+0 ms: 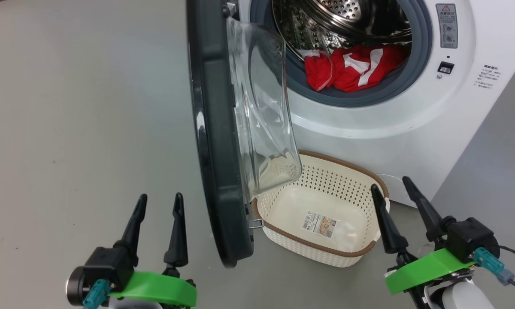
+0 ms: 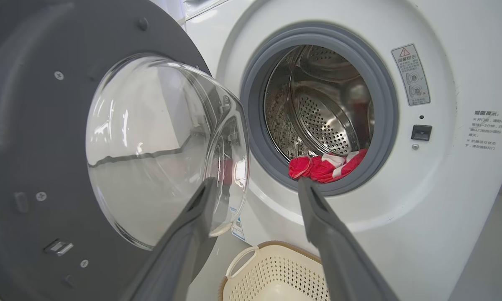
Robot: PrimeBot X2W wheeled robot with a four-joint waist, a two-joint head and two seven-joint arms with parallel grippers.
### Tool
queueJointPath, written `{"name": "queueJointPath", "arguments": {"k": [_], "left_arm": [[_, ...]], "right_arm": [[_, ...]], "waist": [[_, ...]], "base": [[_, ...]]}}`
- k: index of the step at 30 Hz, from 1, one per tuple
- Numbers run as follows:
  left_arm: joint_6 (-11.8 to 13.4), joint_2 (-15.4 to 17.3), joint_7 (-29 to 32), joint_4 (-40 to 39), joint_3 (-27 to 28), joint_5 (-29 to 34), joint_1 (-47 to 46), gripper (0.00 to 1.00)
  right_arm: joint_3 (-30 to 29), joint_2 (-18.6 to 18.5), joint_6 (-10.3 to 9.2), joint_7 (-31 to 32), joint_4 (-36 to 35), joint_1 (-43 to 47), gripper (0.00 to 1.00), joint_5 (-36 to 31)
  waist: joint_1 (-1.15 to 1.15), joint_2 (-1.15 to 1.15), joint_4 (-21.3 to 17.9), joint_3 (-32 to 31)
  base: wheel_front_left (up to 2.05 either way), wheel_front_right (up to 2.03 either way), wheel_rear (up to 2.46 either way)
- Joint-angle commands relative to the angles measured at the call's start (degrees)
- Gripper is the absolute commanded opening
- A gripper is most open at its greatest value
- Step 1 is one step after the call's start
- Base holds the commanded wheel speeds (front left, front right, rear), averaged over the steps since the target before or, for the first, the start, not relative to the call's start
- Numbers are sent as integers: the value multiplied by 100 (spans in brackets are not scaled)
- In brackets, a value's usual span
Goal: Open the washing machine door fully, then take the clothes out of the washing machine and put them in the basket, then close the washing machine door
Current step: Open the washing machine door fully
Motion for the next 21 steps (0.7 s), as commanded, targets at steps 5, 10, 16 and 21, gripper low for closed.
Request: {"name": "queueJointPath", "arguments": {"k": [5,10,16,21], "left_arm": [[2,40,-69,-162,283,81,-1,100],[-16,21,-69,-128,324,117,14,100],[-57,19,-69,-78,351,132,27,100],[-75,29,-70,-78,370,154,28,42]], "right_arm": [[228,15,36,-36,-194,53,100,26],[242,16,36,-37,-197,79,100,50],[217,16,36,-37,-193,78,100,119],[231,16,36,-37,-165,75,100,158]], "waist": [[0,0,-43,29],[0,0,-53,13],[0,0,-53,-38],[0,0,-74,-44]], "base": [[0,0,0],[0,0,0],[0,0,0],[0,0,0]]}}
